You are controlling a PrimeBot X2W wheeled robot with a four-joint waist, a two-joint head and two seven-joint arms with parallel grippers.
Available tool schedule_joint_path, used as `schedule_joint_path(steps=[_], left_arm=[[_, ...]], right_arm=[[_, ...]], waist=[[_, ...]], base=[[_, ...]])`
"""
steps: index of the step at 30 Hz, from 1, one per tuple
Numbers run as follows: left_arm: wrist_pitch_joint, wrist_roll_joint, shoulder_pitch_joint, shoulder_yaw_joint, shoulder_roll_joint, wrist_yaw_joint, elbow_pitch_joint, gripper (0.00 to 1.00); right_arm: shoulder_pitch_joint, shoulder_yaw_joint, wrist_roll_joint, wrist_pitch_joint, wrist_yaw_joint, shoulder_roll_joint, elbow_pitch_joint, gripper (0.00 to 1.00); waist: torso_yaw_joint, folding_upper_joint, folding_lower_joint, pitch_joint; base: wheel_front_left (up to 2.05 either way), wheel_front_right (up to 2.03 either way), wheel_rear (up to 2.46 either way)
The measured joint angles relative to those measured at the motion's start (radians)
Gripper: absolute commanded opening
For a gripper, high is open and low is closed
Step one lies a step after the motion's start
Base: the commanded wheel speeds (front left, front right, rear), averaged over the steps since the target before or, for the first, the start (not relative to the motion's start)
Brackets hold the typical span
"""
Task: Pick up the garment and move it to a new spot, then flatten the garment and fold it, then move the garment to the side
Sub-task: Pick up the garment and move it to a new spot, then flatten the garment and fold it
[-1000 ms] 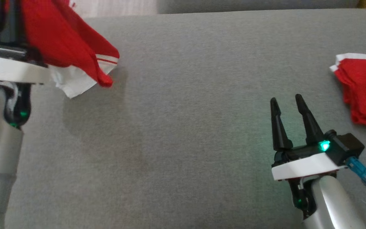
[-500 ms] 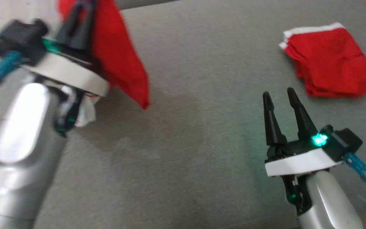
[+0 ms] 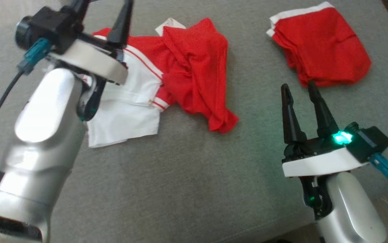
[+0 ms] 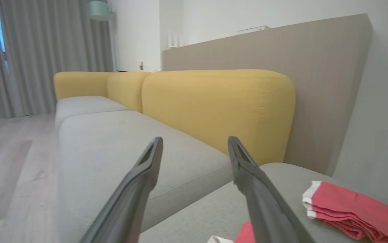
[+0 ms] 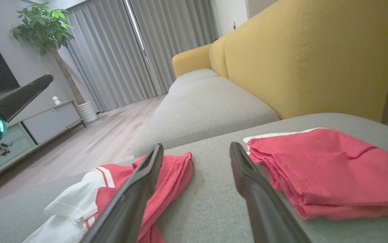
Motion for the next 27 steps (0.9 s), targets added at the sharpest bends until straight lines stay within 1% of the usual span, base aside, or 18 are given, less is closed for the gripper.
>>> schedule_joint_path(steps=[3,6,9,15,17,18,19,20,24,27], left_arm=[[-0.042,-0.009,0.021,0.021,0.018,0.0,0.015,1.0],[-0.072,-0.017,0.081,0.041,0.031,0.004,0.01,1.0],[-0.082,-0.03,0.184,0.064,0.035,0.019,-0.022,1.0],[-0.092,-0.055,0.439,0.123,0.04,0.07,-0.123,1.0],[-0.095,-0.055,0.528,0.147,0.026,0.08,-0.166,1.0],[-0.095,-0.055,0.528,0.147,0.026,0.08,-0.166,1.0],[-0.096,-0.053,0.612,0.164,0.004,0.086,-0.197,1.0],[-0.096,-0.053,0.612,0.164,0.004,0.086,-0.197,1.0],[-0.096,-0.04,0.733,0.202,-0.054,0.089,-0.235,1.0],[-0.096,-0.018,0.749,0.233,-0.081,0.087,-0.26,1.0]], right_arm=[[0.001,-0.019,-0.012,0.0,0.0,0.0,0.0,1.0],[0.005,-0.047,-0.033,0.0,0.0,0.0,0.002,1.0],[0.018,-0.072,-0.057,0.0,0.0,0.0,0.006,1.0],[0.081,-0.117,-0.094,0.0,0.0,0.0,0.033,1.0],[0.097,-0.119,-0.101,0.0,0.0,0.0,0.04,1.0],[0.097,-0.119,-0.101,0.0,0.0,0.0,0.04,1.0],[0.109,-0.117,-0.105,0.0,0.0,0.001,0.045,1.0],[0.109,-0.117,-0.105,0.0,0.0,0.001,0.045,1.0],[0.127,-0.116,-0.105,0.0,0.0,0.001,0.054,1.0],[0.13,-0.115,-0.109,0.0,0.0,0.001,0.057,1.0]], waist=[[0.036,0.0,0.0,-0.014],[0.08,0.0,-0.0001,-0.031],[0.129,0.0,-0.0001,-0.053],[0.227,0.0,-0.0001,-0.106],[0.254,0.0,-0.0003,-0.125],[0.254,0.0,-0.0003,-0.125],[0.276,0.0,-0.0003,-0.145],[0.276,0.0,-0.0003,-0.145],[0.305,0.0,-0.0004,-0.179],[0.32,0.0,-0.0003,-0.188]], base=[[0.0,0.0,0.0],[0.0,0.0,0.0],[0.0,0.0,0.0],[0.0,0.0,0.0],[0.0,0.0,0.0],[0.0,0.0,0.0],[0.0,0.0,0.0],[0.0,0.0,0.0],[0.0,0.0,0.0],[0.0,0.0,0.0]])
